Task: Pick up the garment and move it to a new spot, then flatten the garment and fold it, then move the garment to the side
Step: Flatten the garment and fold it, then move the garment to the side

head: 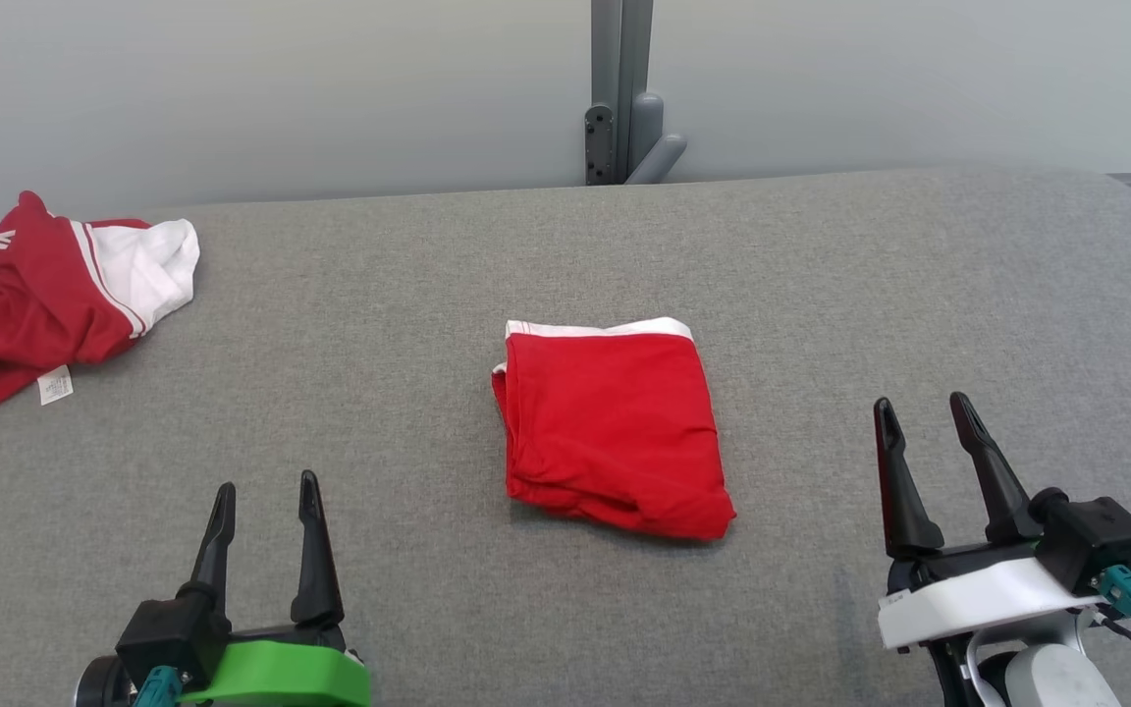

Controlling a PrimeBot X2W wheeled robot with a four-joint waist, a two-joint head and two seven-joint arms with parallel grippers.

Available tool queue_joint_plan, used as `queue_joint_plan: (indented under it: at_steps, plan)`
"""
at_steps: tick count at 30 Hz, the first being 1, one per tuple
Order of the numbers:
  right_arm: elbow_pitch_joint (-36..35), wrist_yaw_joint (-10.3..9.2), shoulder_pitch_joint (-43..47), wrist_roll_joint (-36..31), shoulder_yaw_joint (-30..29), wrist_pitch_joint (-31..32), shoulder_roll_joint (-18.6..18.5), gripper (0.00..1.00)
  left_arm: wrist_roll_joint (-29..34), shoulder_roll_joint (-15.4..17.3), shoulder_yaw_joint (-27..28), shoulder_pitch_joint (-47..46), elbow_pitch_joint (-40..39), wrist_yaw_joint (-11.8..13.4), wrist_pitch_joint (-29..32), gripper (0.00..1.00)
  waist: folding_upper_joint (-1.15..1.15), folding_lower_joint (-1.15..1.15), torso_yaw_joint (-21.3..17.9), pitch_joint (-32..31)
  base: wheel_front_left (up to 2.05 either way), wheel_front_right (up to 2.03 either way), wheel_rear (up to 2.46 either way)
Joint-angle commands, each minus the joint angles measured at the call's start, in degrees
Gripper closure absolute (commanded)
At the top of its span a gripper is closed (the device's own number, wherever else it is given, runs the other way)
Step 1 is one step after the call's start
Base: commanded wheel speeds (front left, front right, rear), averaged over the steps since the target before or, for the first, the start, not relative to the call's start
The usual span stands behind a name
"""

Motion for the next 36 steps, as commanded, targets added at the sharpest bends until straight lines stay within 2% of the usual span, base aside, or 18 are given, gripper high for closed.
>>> queue_joint_plan:
  at_steps: [1,17,20,30,36]
  plan:
    - [0.23,-0.05,0.62,0.08,-0.15,0.23,0.01,0.00,0.13,0.08,-0.04,0.78,0.10,-0.14,0.00,0.00,0.18,0.00,0.15,-0.25,0.00,0.00,0.00]
    - [2.44,-0.06,-0.10,1.49,-0.94,2.28,0.00,0.00,0.76,0.08,-0.67,1.27,0.45,-0.57,0.00,0.00,0.18,0.00,1.36,-0.97,0.00,0.00,0.00]
    - [3.83,-0.06,-2.04,3.49,-1.33,4.50,0.00,0.00,0.74,0.08,-1.02,0.64,0.47,-0.41,0.00,0.00,0.18,0.00,2.06,-0.37,0.00,0.00,0.00]
    - [13.10,-0.03,-11.94,8.52,-0.90,17.61,-0.94,0.00,0.82,0.08,-1.71,-1.80,0.77,-0.44,0.00,0.00,0.18,0.00,5.45,2.59,0.00,0.00,0.00]
    - [23.09,-0.03,-19.06,14.63,1.95,26.00,-5.28,0.00,0.04,0.08,-2.64,-3.41,0.81,-0.01,0.00,0.00,0.18,0.00,9.83,5.28,0.00,0.00,0.00]
